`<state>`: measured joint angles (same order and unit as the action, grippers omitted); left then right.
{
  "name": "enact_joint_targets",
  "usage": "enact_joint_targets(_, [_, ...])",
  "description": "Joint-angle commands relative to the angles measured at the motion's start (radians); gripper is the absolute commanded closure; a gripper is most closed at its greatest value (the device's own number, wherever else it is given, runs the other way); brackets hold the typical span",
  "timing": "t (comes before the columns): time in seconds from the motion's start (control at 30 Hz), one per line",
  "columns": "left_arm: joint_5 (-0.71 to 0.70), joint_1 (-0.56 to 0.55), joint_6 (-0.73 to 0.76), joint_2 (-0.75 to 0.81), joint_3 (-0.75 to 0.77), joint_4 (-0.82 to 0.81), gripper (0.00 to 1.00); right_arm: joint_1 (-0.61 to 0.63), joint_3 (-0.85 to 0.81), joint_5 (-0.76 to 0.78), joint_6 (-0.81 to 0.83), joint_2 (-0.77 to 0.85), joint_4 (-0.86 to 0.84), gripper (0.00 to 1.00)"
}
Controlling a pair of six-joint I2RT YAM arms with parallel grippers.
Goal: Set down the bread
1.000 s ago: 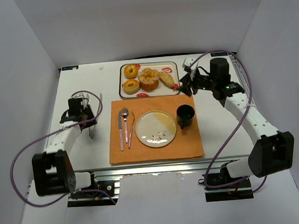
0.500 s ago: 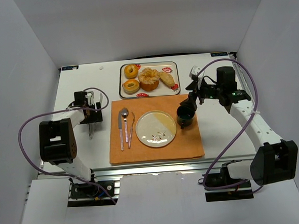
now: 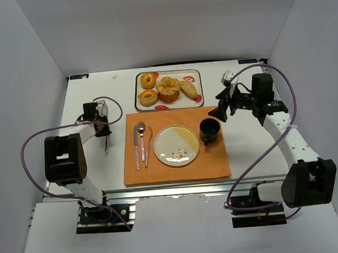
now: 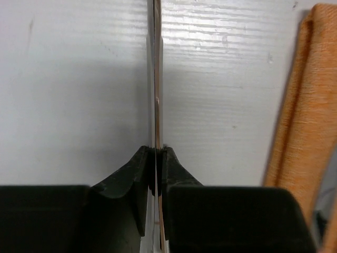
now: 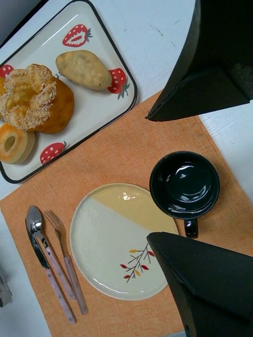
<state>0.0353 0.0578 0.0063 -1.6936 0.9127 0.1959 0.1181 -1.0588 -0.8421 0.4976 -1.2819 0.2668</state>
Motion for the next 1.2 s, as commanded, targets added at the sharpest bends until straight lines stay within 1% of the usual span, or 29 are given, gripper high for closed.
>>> enact_joint_targets(0.0, [0.058,-0.003,-0.196,0.118,0.087,0.083,0.97,-0.015,-0.033,-0.035,-0.025,0.013,-0.026,0.11])
enact_joint_targets(0.07, [0.121,-0.018,-0.319,0.155,0.156,0.076,0.93,-0.017,-0.03,-0.035,-0.033,0.013,-0.035,0.11])
enact_joint_targets(0.1, [0.214,-0.03,-0.383,0.161,0.172,0.059,0.91,-0.02,-0.03,-0.037,-0.036,0.012,-0.04,0.11])
enact_joint_targets(0.13, [0.263,-0.042,-0.504,0.164,0.182,0.033,0.89,-0.021,-0.03,-0.035,-0.039,0.012,-0.046,0.1])
enact_joint_targets(0.17, [0.303,-0.099,-0.567,0.167,0.187,-0.031,0.87,-0.023,-0.027,-0.035,-0.047,0.01,-0.055,0.11])
enact_joint_targets(0.2, [0.358,-0.12,-0.691,0.17,0.181,-0.071,0.84,-0.026,-0.024,-0.037,-0.053,0.009,-0.06,0.11])
enact_joint_targets(0.27, [0.4,-0.183,-0.794,0.164,0.175,-0.184,0.78,-0.026,-0.018,-0.04,-0.062,0.013,-0.07,0.11])
enact_joint_targets(0.3, [0.409,-0.203,-0.871,0.157,0.175,-0.188,0.75,-0.032,-0.01,-0.041,-0.065,0.015,-0.077,0.11])
enact_joint_targets(0.33, [0.423,-0.219,-0.903,0.138,0.184,-0.225,0.71,-0.034,-0.006,-0.043,-0.067,0.018,-0.08,0.11])
enact_joint_targets(0.4, [0.434,-0.266,-0.969,0.118,0.198,-0.259,0.69,-0.04,0.008,-0.046,-0.07,0.027,-0.089,0.11])
enact_joint_targets(0.43, [0.442,-0.279,-0.983,0.108,0.21,-0.259,0.68,-0.041,0.013,-0.049,-0.071,0.03,-0.093,0.11])
enact_joint_targets(0.53, [0.446,-0.314,-1.005,0.066,0.264,-0.239,0.61,-0.049,0.028,-0.052,-0.08,0.039,-0.106,0.11])
enact_joint_targets(0.73, [0.413,-0.331,-0.956,0.011,0.373,-0.084,0.53,-0.063,0.056,-0.06,-0.091,0.061,-0.123,0.11])
enact_joint_targets(0.77, [0.404,-0.331,-0.95,0.005,0.391,-0.067,0.5,-0.066,0.059,-0.06,-0.091,0.064,-0.126,0.1])
enact_joint_targets(0.87, [0.388,-0.331,-0.93,0.0,0.413,-0.041,0.49,-0.074,0.063,-0.066,-0.091,0.067,-0.127,0.11])
enact_joint_targets(0.9, [0.349,-0.331,-0.908,-0.003,0.432,-0.011,0.49,-0.078,0.065,-0.071,-0.093,0.066,-0.127,0.11])
enact_joint_targets(0.93, [0.348,-0.331,-0.908,-0.003,0.433,0.002,0.49,-0.078,0.065,-0.072,-0.093,0.067,-0.127,0.11])
enact_joint_targets(1.03, [0.287,-0.331,-0.869,-0.008,0.469,0.062,0.49,-0.081,0.066,-0.077,-0.093,0.066,-0.127,0.1])
enact_joint_targets(1.17, [0.197,-0.331,-0.764,-0.011,0.538,0.172,0.49,-0.086,0.068,-0.081,-0.091,0.064,-0.123,0.11])
